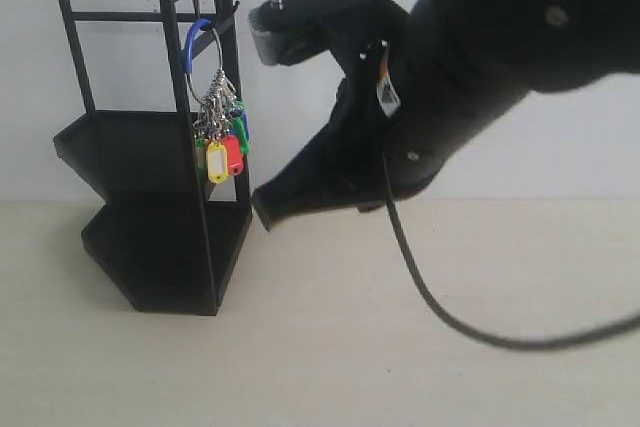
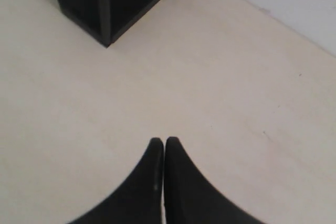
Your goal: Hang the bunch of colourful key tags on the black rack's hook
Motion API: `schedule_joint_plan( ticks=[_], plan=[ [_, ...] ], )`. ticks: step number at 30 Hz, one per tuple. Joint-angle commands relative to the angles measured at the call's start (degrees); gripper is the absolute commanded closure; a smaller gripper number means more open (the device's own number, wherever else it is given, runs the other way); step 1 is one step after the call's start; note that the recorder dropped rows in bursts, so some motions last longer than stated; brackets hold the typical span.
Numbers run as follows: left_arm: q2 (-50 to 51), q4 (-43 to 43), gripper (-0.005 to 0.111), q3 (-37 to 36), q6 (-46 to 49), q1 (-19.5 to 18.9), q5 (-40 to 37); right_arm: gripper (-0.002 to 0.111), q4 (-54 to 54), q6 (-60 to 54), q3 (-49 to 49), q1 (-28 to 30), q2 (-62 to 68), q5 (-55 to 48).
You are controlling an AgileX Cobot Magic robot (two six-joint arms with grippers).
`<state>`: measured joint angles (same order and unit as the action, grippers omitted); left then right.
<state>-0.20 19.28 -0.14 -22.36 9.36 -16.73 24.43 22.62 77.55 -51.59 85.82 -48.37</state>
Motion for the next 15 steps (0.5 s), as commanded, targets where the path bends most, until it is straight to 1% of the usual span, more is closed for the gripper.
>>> schedule_joint_plan(
  ticks=[1, 2, 5, 15],
  plan=[
    [0.2, -0.1, 0.102, 0.1, -0.4, 0.5, 0.2, 0.108, -0.7, 5.9, -8.7, -5.1, -3.9, 0.5],
    [0.2, -0.1, 0.102, 0.1, -0.4, 0.5, 0.2, 0.108, -2.7, 7.4, -10.6, -7.1, -4.0, -1.2],
    [0.2, -0.1, 0.102, 0.1, -0.4, 0.5, 0.2, 0.108, -6.2, 7.5, -12.9, -9.5, -4.0, -1.9],
    [0.2, -0.1, 0.102, 0.1, -0.4, 0.5, 0.2, 0.108, -6.2, 7.5, -13.0, -9.6, -4.0, 0.4]
  ],
)
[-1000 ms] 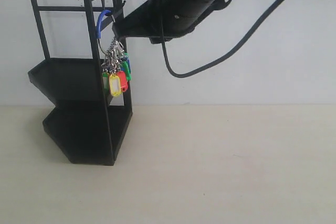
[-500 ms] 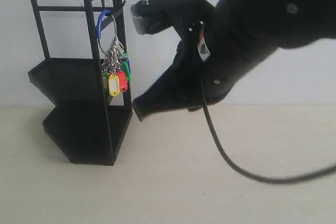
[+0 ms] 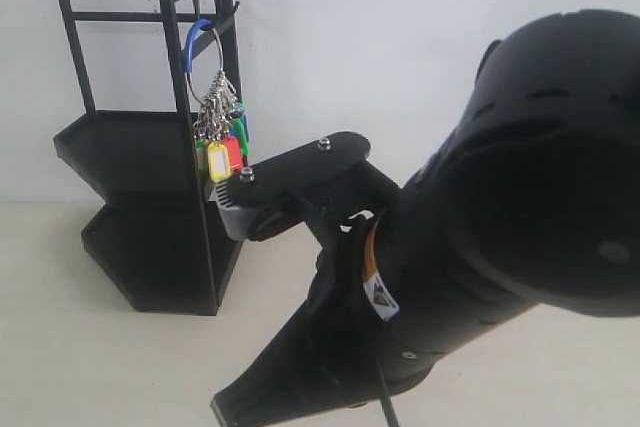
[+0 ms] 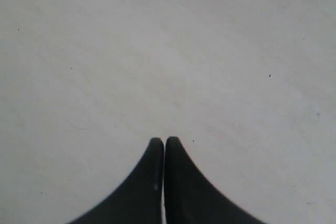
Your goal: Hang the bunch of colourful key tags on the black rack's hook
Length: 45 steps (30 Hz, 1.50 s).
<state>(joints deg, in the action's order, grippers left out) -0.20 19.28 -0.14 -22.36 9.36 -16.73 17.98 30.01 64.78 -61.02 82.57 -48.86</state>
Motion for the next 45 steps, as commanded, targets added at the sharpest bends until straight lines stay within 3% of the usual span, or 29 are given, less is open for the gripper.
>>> schedule_joint_plan(
  ticks=[1, 18, 26, 30, 35, 41, 45],
  plan=[
    [0.2, -0.1, 0.102, 0.1, -0.4, 0.5, 0.2, 0.108, 0.2, 0.1, -0.2, -0.2, -0.7, 0.9],
    [0.2, -0.1, 0.102, 0.1, -0.4, 0.5, 0.2, 0.108, 0.7, -2.1, -0.5, -0.2, -3.0, 3.1],
    [0.2, -0.1, 0.102, 0.1, -0.4, 0.5, 0.2, 0.108, 0.7, -6.7, -11.4, 1.4, -17.7, 17.5],
    [0.2, -0.1, 0.102, 0.1, -0.4, 0.5, 0.2, 0.108, 0.2, -6.0, -19.3, 7.9, -24.7, 26.5],
    [0.2, -0.1, 0.102, 0.1, -0.4, 0.5, 0.2, 0.108, -2.0, -2.1, -29.9, 20.8, -32.1, 35.9],
    [0.2, -0.1, 0.102, 0.1, -0.4, 0.5, 0.2, 0.108, -2.5, 2.8, -42.1, 33.2, -44.2, 40.9],
    [0.2, -0.1, 0.102, 0.1, -0.4, 0.5, 0.2, 0.108, -2.5, 5.7, -48.9, 38.5, -54.2, 42.8]
  ],
)
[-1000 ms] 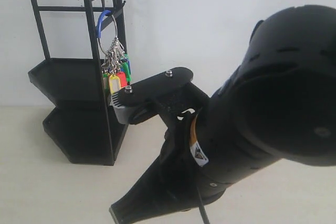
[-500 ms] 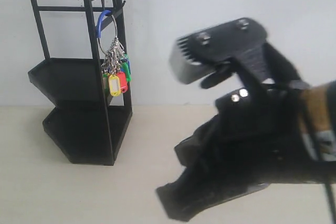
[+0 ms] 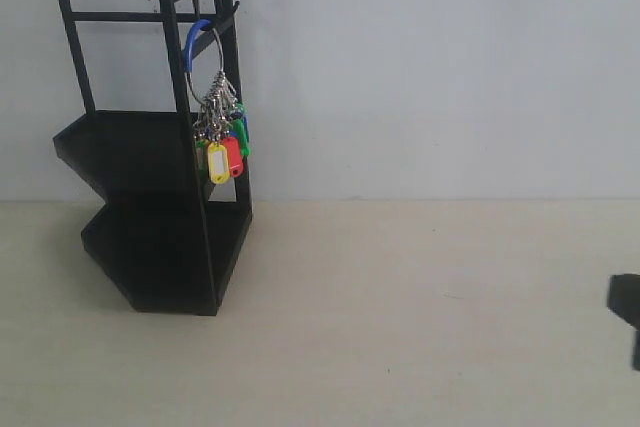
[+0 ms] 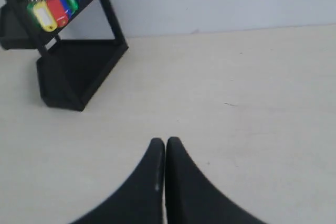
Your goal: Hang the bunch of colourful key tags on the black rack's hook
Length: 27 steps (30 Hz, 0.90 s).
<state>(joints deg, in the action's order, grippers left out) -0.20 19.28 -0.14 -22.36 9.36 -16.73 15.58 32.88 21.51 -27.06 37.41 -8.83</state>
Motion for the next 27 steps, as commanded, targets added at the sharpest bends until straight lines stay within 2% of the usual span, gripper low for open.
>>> schedule_joint_plan(
  ticks=[1, 9, 15, 22, 27],
  plan=[
    [0.2, -0.1, 0.102, 0.1, -0.4, 0.5, 0.2, 0.108, -0.1, 3.6, -7.4, 5.4, -11.3, 3.7],
    [0.2, -0.1, 0.102, 0.1, -0.4, 0.5, 0.2, 0.108, -0.1, 5.5, -18.0, 14.6, -31.6, 7.9],
    [0.2, -0.1, 0.102, 0.1, -0.4, 0.5, 0.2, 0.108, -0.1, 9.8, -21.5, 22.0, -37.4, 8.8],
    [0.2, -0.1, 0.102, 0.1, -0.4, 0.5, 0.2, 0.108, -0.1, 14.9, -21.5, 22.5, -37.4, 9.6],
    [0.2, -0.1, 0.102, 0.1, -0.4, 0.5, 0.2, 0.108, -0.3, 14.5, -21.5, 22.5, -37.4, 8.2]
  ],
)
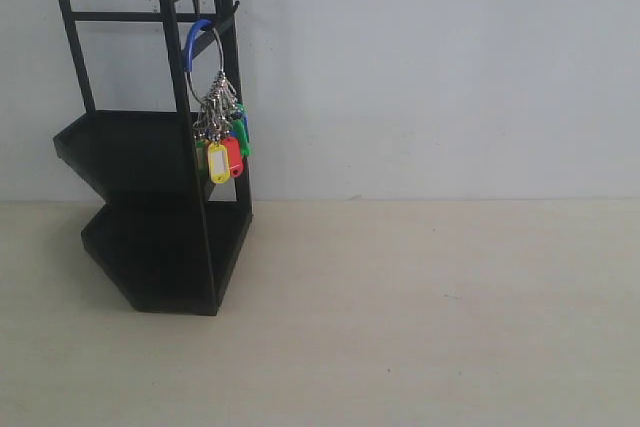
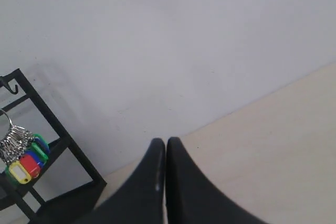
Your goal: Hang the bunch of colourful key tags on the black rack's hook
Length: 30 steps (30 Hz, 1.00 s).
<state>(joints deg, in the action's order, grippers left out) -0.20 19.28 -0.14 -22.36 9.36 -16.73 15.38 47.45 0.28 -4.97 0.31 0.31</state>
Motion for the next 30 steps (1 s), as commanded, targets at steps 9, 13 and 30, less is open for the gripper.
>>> schedule_joint_plan(
  ticks=[9, 13, 30],
  plan=[
    [0.2, -0.1, 0.102, 0.1, -0.4, 0.5, 0.2, 0.108, -24.1, -46.5, -0.3, 0.4, -0.3, -10.2],
    [0.2, -0.1, 0.102, 0.1, -0.4, 0.5, 0.2, 0.108, -22.7, -48.1, -0.3, 0.4, -0.3, -16.7],
    [0.2, -0.1, 0.102, 0.1, -0.4, 0.5, 0.2, 0.108, -5.7, -33.0, -0.3, 0.4, -0.3, -18.9]
  ],
)
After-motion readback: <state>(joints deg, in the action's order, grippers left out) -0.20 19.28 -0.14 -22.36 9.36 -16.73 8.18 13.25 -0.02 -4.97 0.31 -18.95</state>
